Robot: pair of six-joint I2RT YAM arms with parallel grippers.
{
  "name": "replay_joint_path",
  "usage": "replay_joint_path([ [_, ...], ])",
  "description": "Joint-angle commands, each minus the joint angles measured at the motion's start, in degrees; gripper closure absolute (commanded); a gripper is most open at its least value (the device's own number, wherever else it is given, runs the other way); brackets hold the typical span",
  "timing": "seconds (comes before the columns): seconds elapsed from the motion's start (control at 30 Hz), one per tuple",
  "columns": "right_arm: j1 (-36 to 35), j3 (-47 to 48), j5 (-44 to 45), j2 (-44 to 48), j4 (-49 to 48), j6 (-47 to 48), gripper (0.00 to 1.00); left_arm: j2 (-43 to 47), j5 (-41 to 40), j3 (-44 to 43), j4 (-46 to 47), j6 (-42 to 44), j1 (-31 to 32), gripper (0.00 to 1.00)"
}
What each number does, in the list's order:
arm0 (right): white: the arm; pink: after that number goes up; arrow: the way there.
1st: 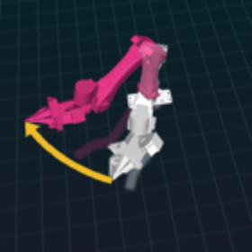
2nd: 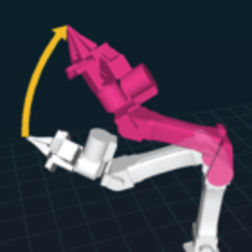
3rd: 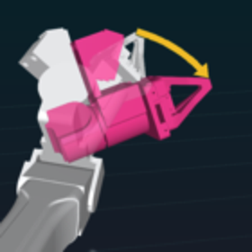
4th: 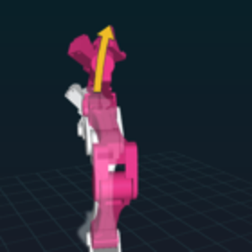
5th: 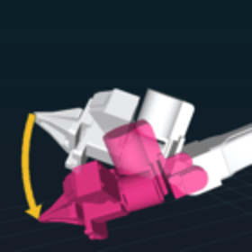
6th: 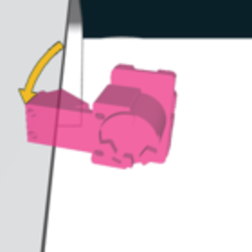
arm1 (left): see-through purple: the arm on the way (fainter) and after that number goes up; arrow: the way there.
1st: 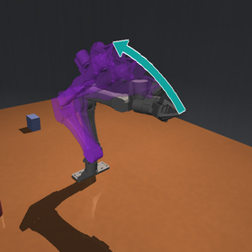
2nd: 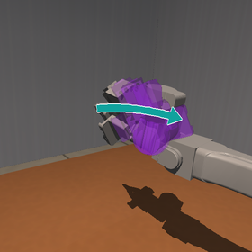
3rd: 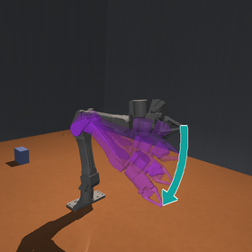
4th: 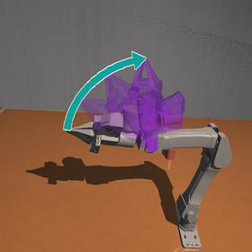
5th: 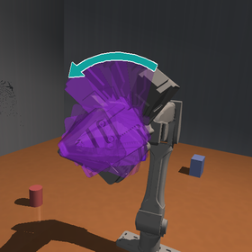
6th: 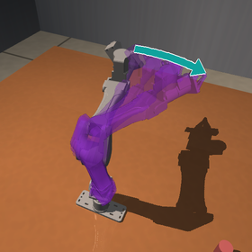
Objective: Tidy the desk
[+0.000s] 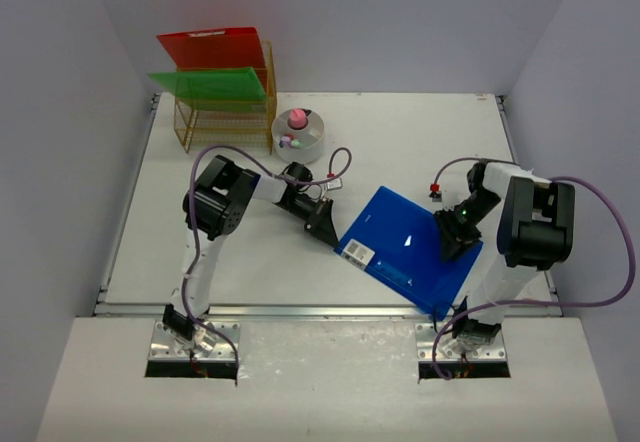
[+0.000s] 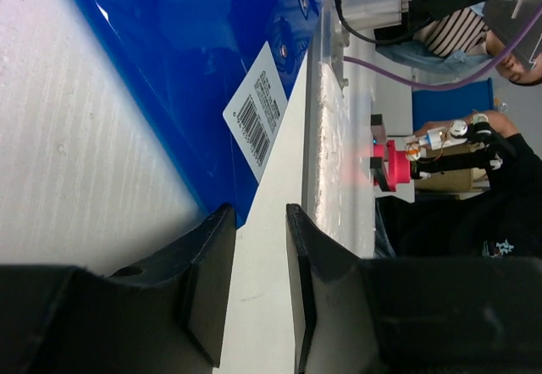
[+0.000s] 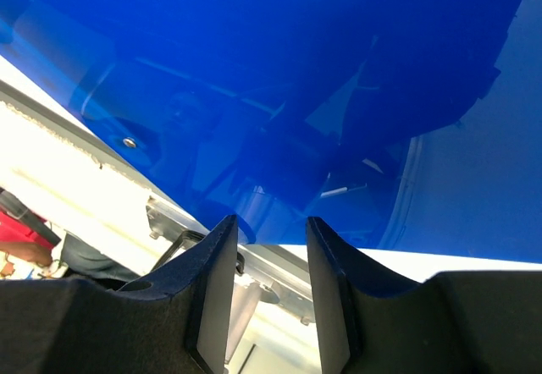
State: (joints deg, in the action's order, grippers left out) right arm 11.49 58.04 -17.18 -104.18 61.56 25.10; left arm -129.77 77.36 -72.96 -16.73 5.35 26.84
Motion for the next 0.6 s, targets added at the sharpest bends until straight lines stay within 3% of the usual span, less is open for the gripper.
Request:
replay_joint_path([
  [0.0,-0.15,0.58,-1.72,-0.68,-0.22,0.39,0.63,-2.37,2.63,-3.27,1.57,-2.14,0.94,0.70],
  [0.27,-0.51,0.68,-2.01,-1.50,-0.29,0.54,0.66,-4.04,2.66,-3.96,11.05,-12.09,1.14,0.72],
  [0.57,-1.24,0.67,-2.85,-1.78,-0.13,0.21,0.69,-5.57,-3.51,-6.53,10.66,-15.13,2.50,0.79],
])
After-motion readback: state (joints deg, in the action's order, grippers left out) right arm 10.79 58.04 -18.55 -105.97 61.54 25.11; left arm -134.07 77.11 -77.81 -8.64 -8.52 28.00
